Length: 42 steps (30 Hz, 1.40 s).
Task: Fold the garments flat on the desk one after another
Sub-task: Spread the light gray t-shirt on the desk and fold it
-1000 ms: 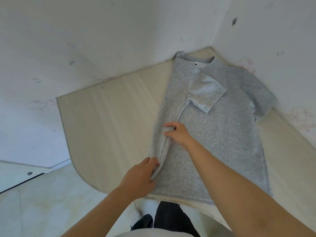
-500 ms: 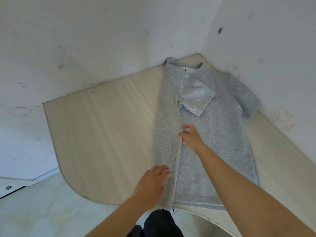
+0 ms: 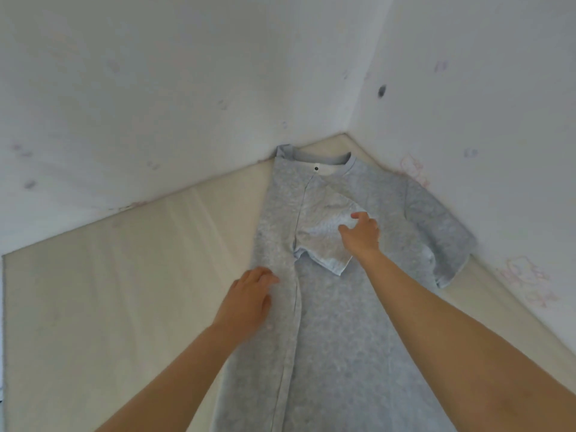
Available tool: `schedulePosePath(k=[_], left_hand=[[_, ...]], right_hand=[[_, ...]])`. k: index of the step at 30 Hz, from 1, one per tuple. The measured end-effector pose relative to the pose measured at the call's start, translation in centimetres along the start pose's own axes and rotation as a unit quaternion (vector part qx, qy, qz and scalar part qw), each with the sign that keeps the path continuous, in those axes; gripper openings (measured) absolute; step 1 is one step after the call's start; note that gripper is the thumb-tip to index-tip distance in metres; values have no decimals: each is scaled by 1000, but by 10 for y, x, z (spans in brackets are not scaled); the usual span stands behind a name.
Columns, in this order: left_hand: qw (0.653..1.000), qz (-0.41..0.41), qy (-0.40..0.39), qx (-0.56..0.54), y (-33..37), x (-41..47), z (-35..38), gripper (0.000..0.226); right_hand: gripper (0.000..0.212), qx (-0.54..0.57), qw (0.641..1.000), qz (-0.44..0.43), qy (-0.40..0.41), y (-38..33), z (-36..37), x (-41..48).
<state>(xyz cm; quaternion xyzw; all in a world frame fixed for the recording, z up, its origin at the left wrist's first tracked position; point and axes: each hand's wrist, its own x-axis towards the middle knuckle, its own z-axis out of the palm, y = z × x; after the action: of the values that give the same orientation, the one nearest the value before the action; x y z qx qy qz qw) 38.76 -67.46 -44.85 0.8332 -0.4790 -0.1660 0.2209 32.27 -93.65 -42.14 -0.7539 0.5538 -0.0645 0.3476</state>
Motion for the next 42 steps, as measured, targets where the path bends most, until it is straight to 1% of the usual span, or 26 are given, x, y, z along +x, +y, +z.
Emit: schedulePosePath(k=[4,7,9,11,14,15,16,18,19,20,21,22,23,25,26,27,28,30,31,33,34,35,36,38,40,42], left_hand=[[999,-33,2,-9,-5,87,-27,35],[998,-56,41,-2,-14,142,-47,35],[996,-65,59,8,-16,179,-55,33],[997,-48,59,30,-13,215,-60,32],[997,-17,32,68,-4,267,-62,38],[997,-13,13,74,-3,284,-60,41],[997,-14,-8,73,-2,293,-58,44],[995,-34,-66,72,-4,309,-50,49],[991,-48,-90,86,-7,312,-46,47],[987,-64,-101,108,-9,314,-45,40],[984,-82,-89,130,-12,316,-47,33],[983,-96,-52,149,-14,318,-52,28],[981,-104,6,163,-16,319,-59,25],[974,-100,116,165,-21,320,-72,21],[973,-98,142,155,-23,321,-75,22],[973,-99,143,150,-25,321,-74,27],[974,-105,131,150,-27,321,-70,38],[974,-115,122,150,-27,318,-55,61],[974,-98,135,154,-26,314,-48,64],[973,-21,165,163,-23,301,-30,57],[974,23,156,165,-24,290,-20,54],[976,61,129,163,-25,279,-8,54],[979,82,84,165,-28,266,3,57],[980,80,0,185,-33,248,25,63],[977,49,-19,208,-40,241,39,64],[973,39,-29,225,-40,239,41,66]], right_hand=[[21,24,990,-138,11,4,-13,34],[20,6,983,-186,-4,9,-12,53],[24,-6,982,-189,-25,11,-9,66],[25,-8,982,-188,-20,13,-7,76],[21,5,980,-198,16,12,-6,88],[23,3,982,-188,15,12,-4,95],[30,-15,985,-174,1,10,-3,97],[44,-109,985,-131,-42,8,-2,107],[41,-150,979,-124,-59,8,-1,110],[32,-169,974,-135,-61,7,-2,114],[25,-157,974,-152,-60,4,-4,118],[27,-116,977,-172,-55,-1,-7,123],[29,-72,977,-200,-29,-6,-10,128],[23,-55,957,-277,73,-23,-13,142],[17,-76,945,-299,107,-32,-14,149],[11,-109,941,-301,111,-39,-11,155],[14,-148,942,-285,95,-44,-6,160],[40,-203,948,-238,50,-46,6,162],[48,-202,946,-248,49,-45,10,158],[45,-169,925,-336,49,-38,15,144],[41,-170,909,-379,25,-30,19,135],[39,-190,896,-402,-8,-19,21,128],[41,-217,890,-397,-48,-8,25,121],[51,-265,894,-344,-107,17,28,115],[60,-288,897,-317,-114,34,28,114],[66,-289,902,-298,-122,43,22,107]])
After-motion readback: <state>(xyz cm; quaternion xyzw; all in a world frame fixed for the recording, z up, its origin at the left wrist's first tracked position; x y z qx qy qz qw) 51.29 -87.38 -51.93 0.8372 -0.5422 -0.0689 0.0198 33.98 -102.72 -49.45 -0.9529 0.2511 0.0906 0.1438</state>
